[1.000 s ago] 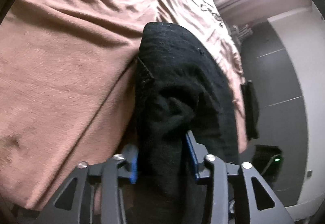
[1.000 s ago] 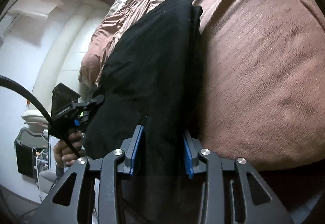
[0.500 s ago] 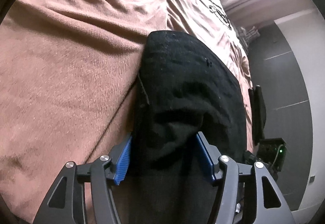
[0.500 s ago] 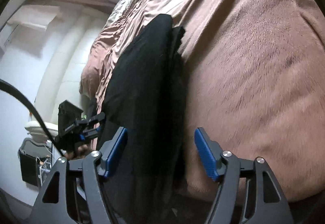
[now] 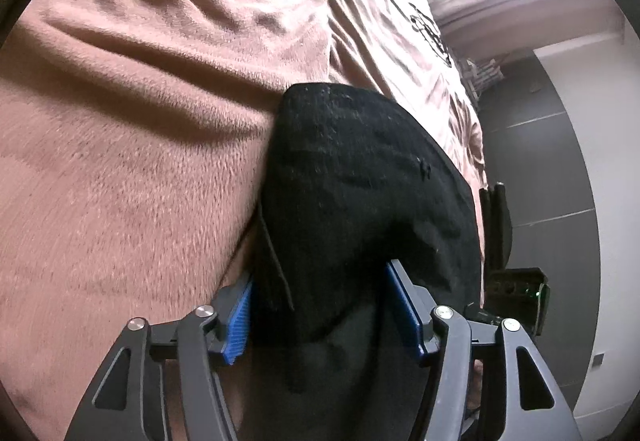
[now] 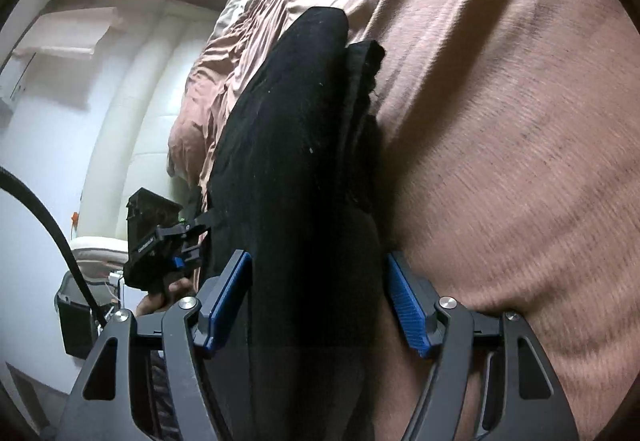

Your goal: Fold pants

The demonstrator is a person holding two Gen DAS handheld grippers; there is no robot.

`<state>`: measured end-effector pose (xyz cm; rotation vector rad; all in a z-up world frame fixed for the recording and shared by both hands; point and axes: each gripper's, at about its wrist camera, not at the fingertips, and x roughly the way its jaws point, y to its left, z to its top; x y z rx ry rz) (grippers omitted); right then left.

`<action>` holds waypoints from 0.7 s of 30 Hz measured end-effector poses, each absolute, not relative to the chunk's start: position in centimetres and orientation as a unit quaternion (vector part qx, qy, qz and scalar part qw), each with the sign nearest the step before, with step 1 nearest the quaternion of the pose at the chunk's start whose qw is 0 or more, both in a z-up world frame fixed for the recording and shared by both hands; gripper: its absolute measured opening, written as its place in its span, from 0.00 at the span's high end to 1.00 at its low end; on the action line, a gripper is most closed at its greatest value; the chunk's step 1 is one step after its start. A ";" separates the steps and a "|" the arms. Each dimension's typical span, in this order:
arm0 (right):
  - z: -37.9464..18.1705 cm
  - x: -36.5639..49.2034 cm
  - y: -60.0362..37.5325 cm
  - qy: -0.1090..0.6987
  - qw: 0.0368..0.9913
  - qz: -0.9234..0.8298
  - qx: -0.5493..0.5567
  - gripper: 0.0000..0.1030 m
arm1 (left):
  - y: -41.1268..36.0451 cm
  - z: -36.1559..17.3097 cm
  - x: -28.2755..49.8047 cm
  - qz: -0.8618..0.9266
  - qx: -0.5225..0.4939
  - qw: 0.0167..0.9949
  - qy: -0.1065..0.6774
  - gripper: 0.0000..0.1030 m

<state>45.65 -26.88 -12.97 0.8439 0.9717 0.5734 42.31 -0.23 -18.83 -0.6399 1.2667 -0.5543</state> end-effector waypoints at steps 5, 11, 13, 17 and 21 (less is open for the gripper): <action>-13.1 47.0 -26.6 0.451 0.760 0.271 0.381 0.39 | -0.4 -18.8 43.4 -0.252 -0.288 0.725 0.573 0.39; -13.1 46.7 -26.5 0.456 0.767 0.262 0.367 0.61 | -1.2 -19.3 44.3 -0.245 -0.275 0.716 0.593 0.44; -13.0 46.3 -26.7 0.454 0.766 0.267 0.368 0.67 | -1.5 -18.9 44.1 -0.246 -0.264 0.722 0.590 0.46; -12.8 46.9 -26.5 0.457 0.763 0.272 0.367 0.68 | -1.0 -18.5 44.2 -0.255 -0.280 0.717 0.585 0.46; -13.0 47.2 -26.8 0.460 0.758 0.275 0.372 0.64 | -0.5 -19.0 44.9 -0.246 -0.307 0.712 0.581 0.43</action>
